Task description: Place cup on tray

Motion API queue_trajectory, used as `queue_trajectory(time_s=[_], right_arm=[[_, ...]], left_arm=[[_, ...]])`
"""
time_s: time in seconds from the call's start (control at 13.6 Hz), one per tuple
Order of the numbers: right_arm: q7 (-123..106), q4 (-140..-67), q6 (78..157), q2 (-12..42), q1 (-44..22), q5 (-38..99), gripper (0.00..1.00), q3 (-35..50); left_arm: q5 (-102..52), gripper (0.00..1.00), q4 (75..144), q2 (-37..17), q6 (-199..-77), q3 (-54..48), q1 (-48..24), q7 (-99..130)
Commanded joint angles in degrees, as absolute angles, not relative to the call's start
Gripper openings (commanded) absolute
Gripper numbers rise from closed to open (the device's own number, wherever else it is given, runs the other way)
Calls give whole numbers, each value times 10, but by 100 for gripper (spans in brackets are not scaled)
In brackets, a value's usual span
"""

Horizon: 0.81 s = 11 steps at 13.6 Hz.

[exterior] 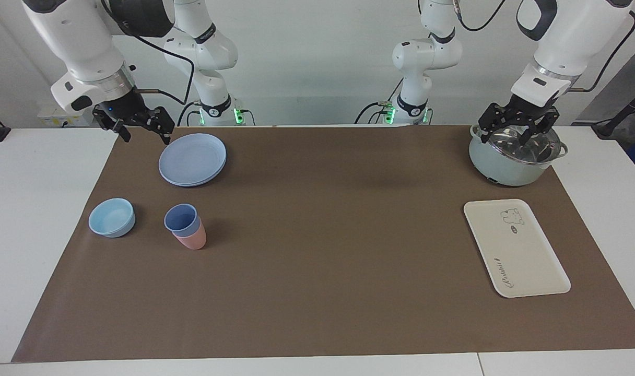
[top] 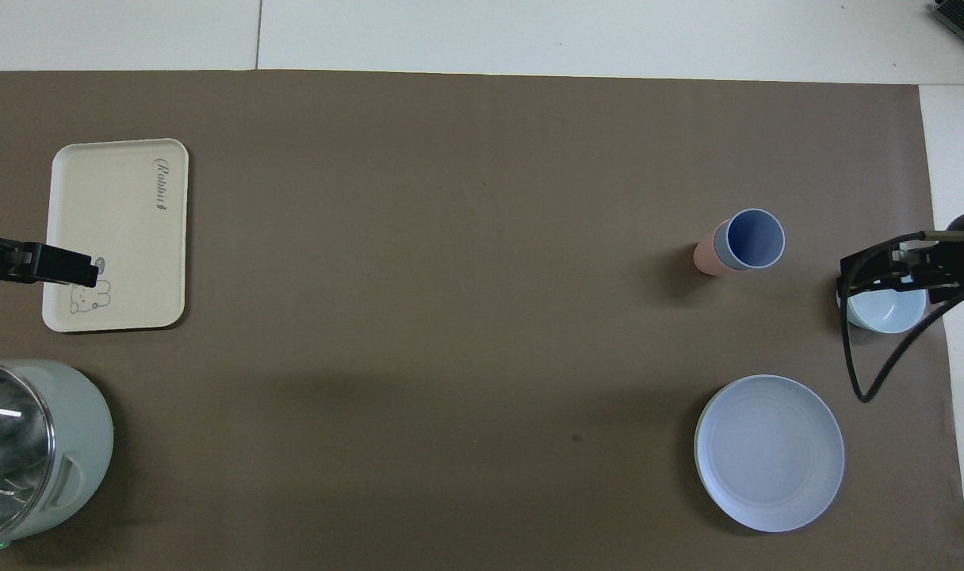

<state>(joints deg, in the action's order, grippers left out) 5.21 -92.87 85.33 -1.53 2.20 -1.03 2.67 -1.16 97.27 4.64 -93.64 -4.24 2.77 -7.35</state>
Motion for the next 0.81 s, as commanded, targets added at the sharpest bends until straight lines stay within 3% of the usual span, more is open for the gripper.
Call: queue_trajectory(time_s=[0.0, 0.44, 0.73], right_arm=[[69, -941, 852, -32, 8, -8, 100, 29], [96, -938, 860, -33, 13, -9, 100, 26], [227, -940, 928, -24, 61, 66, 100, 21]], left_arm=[[-4, 100, 986, 57, -943, -47, 36, -82], [-4, 100, 986, 57, -944, -47, 35, -82], [-4, 100, 986, 56, -943, -47, 35, -82]])
